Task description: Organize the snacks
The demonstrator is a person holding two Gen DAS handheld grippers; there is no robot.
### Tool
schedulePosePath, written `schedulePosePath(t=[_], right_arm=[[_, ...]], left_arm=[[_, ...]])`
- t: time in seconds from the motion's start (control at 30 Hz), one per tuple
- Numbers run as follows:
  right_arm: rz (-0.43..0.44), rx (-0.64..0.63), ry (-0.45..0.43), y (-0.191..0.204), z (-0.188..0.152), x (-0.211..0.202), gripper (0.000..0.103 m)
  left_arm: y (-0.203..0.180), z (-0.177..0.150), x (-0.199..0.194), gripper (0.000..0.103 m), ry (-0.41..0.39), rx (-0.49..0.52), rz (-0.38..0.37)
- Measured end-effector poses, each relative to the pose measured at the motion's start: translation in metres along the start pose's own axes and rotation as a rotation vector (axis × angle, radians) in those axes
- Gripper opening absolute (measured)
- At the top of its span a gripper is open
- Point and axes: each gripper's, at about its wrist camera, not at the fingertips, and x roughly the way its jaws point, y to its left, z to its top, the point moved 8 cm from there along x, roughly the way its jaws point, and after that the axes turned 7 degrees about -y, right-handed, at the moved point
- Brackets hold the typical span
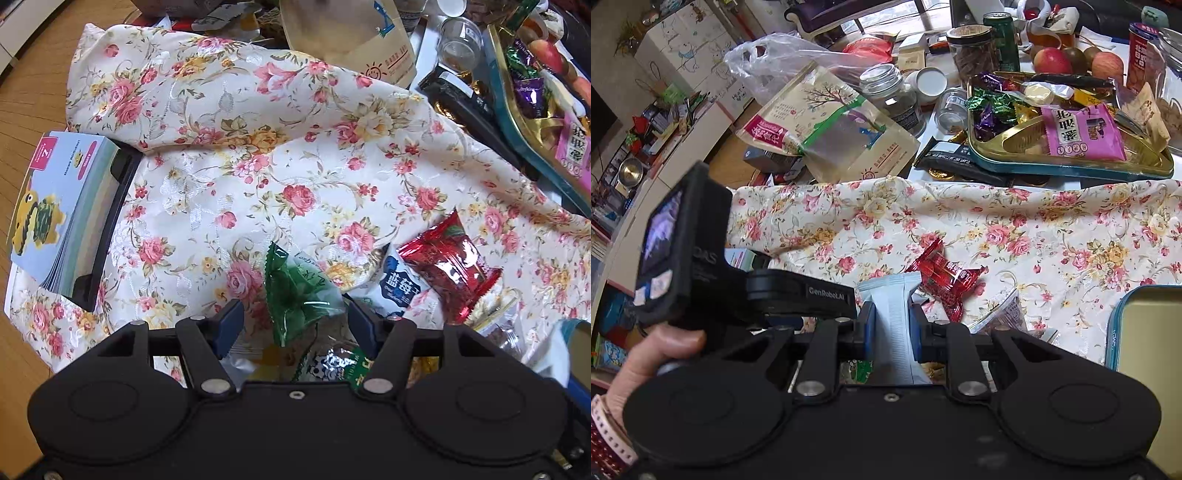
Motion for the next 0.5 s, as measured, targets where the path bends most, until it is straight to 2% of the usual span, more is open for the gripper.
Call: schedulePosePath(t=[0.2, 0.5], right_arm=[[0.001, 0.022, -0.021, -0.002, 0.007, -0.004, 0.021], [-0.015, 0.018, -0.026, -0.003, 0.009, -0.001, 0.021]], left_arm=[[-0.010, -0.002, 0.010, 0.065, 0.010, 0.051, -0.001], [-0.013, 0.003, 0.031, 0.065, 0.023, 0.045, 0.063]])
